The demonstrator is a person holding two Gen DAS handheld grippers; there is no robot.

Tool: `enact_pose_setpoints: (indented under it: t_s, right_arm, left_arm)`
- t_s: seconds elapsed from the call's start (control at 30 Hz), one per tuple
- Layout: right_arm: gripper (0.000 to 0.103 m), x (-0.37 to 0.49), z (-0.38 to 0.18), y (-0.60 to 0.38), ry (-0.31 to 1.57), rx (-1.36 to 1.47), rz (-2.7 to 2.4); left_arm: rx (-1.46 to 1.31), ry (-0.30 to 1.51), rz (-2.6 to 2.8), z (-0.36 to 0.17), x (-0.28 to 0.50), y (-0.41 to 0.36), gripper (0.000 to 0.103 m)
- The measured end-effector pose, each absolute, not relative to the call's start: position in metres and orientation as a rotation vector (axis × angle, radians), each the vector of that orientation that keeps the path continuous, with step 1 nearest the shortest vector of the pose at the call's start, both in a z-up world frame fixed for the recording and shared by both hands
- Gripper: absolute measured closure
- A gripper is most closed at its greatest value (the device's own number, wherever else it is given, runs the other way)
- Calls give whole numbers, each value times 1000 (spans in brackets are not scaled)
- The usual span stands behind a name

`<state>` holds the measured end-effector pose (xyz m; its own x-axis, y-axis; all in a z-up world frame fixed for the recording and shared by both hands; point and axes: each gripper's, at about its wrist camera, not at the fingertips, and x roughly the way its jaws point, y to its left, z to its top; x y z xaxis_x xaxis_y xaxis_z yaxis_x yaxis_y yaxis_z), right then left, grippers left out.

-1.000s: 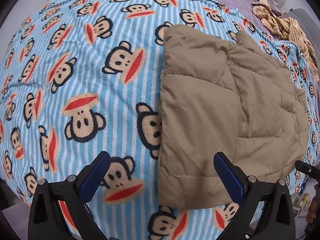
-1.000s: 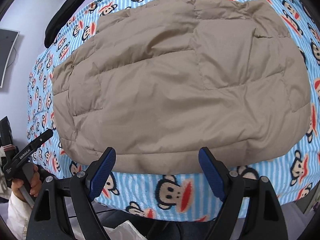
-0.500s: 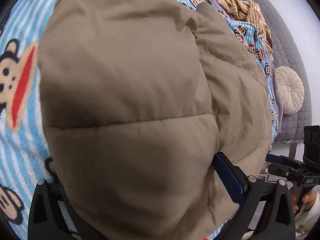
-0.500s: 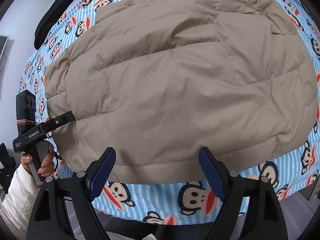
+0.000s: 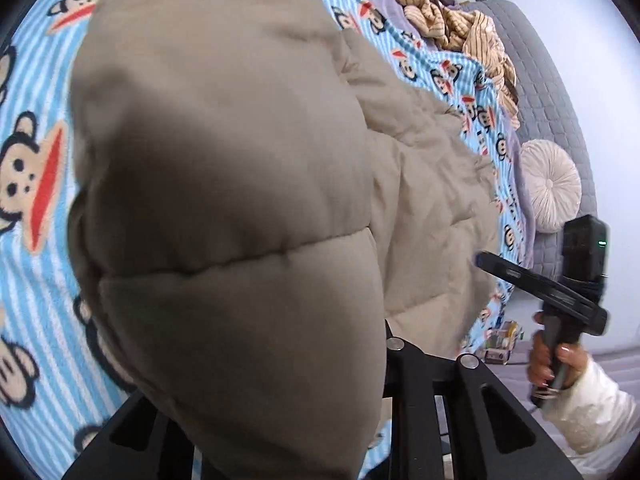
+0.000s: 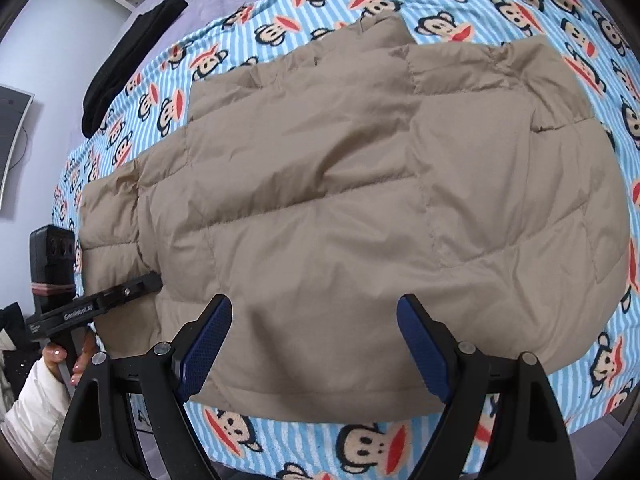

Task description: Fold large clothes

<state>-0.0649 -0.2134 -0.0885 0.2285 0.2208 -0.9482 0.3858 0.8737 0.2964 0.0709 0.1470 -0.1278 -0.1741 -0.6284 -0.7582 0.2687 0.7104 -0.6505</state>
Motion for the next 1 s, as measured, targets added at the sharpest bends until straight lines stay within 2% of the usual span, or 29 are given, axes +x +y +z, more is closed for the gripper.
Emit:
enact_pose_setpoints:
  t_s: [0.03,0.07,0.33,0.57,0.63,0.7,0.77,0.97,1.0]
  right_arm:
    - [64,-62,-88,-217,1326,545,-110]
    - [96,-59,-92,-222,1310,559,-97]
    - [97,-20,-155,-243,1265,745,26]
    - [103,-5,-194,-256,1272,874,152]
    - [103,-5,-198,-258,1266,908,173]
    - [103,-6,-203,-263,1258,953,189]
    - [103,-8,-203,-269,1263,1003,207]
    - [99,-53,-161,-315,1227,981,136]
    - [99,-67,-153,-326,1215,967,102]
  left_arm:
    - [-315,1544,-816,-117,68,147,76]
    - [-322,1535,-813,-106,64,146,76]
    - [-274,1475,-855,-19,39,81,76]
    - [-157,1495,-905,7,24,-30,75]
    - [-98,1505,-913,8,19,-71,69]
    - [-81,1516,-952,5,14,-101,47]
    - [-103,1534,-992,4,15,-117,37]
    - [-170,1641,-1085,-17,16,-152,35]
    - [-167,1654,-1099,-22,15,-161,28]
